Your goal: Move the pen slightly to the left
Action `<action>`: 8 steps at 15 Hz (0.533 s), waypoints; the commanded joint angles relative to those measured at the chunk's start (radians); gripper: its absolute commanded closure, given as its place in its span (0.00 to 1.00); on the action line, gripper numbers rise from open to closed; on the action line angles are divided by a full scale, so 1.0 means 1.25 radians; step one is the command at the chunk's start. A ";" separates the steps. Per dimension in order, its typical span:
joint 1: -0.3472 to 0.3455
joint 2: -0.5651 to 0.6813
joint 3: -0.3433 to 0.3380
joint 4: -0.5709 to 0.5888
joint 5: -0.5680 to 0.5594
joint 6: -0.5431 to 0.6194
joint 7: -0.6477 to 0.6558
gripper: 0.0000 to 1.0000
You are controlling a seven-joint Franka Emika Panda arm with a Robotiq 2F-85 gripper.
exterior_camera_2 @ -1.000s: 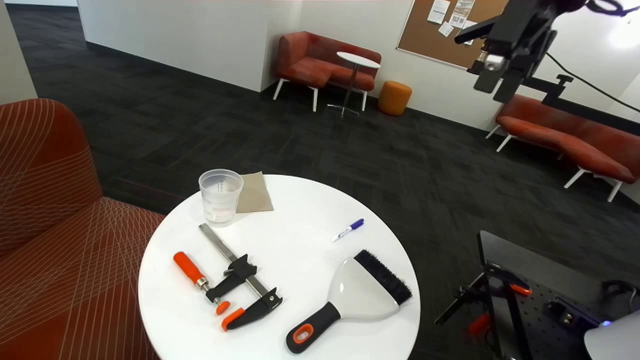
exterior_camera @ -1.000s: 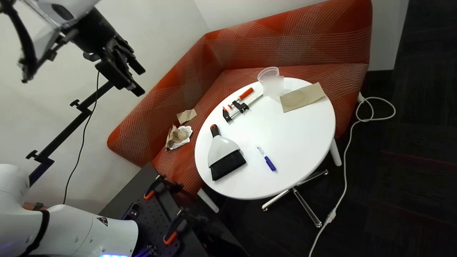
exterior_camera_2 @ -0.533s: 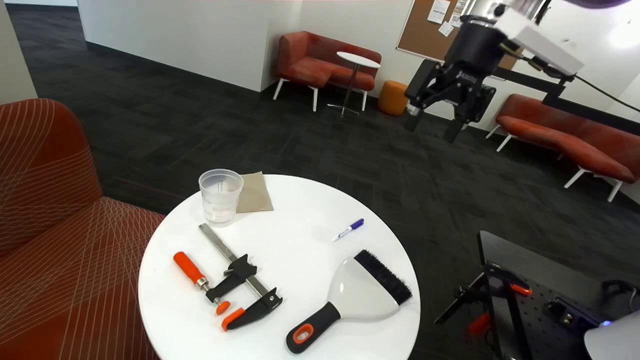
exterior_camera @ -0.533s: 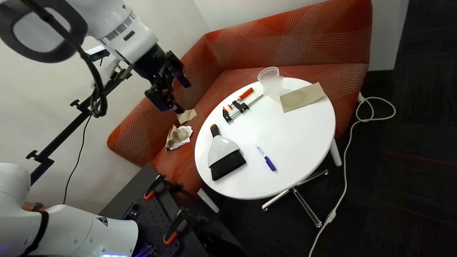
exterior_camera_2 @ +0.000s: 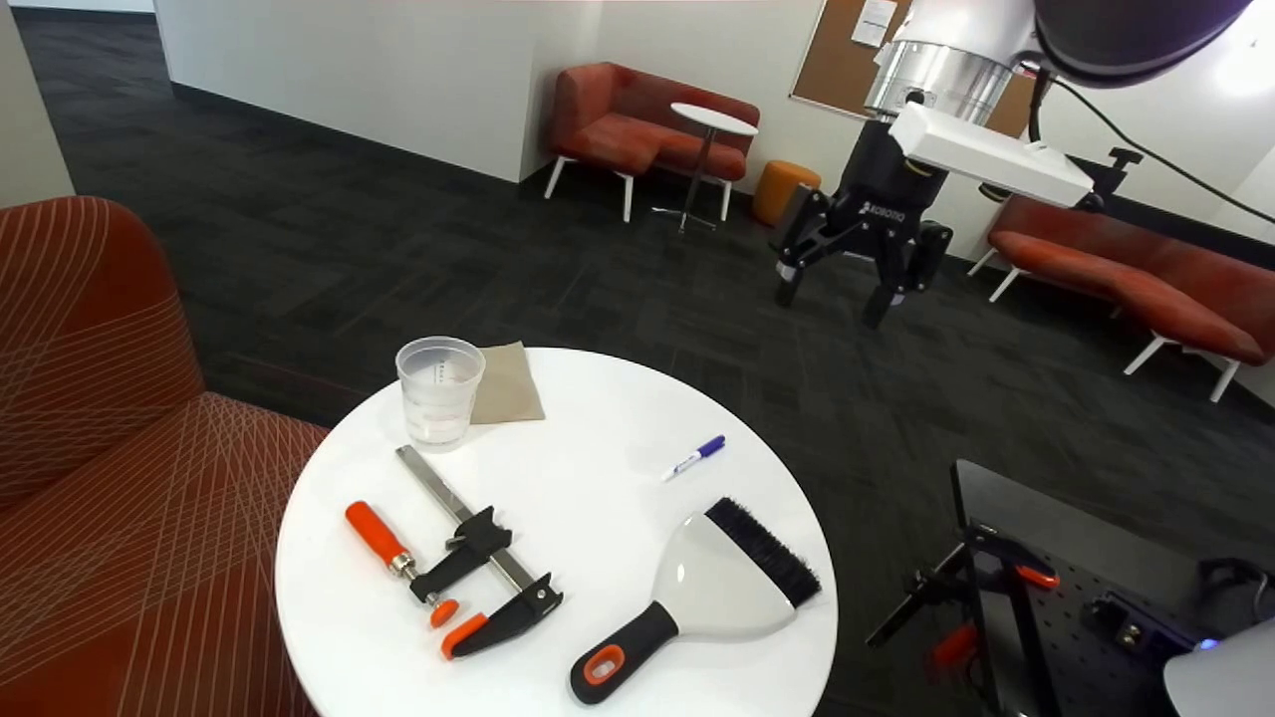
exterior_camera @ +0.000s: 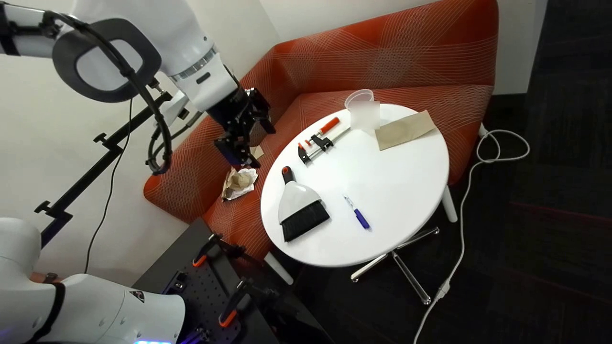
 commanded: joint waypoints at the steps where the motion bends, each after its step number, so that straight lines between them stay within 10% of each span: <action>1: 0.009 0.000 -0.009 0.002 -0.001 -0.001 0.001 0.00; 8: 0.005 0.161 -0.041 0.060 0.034 0.079 0.205 0.00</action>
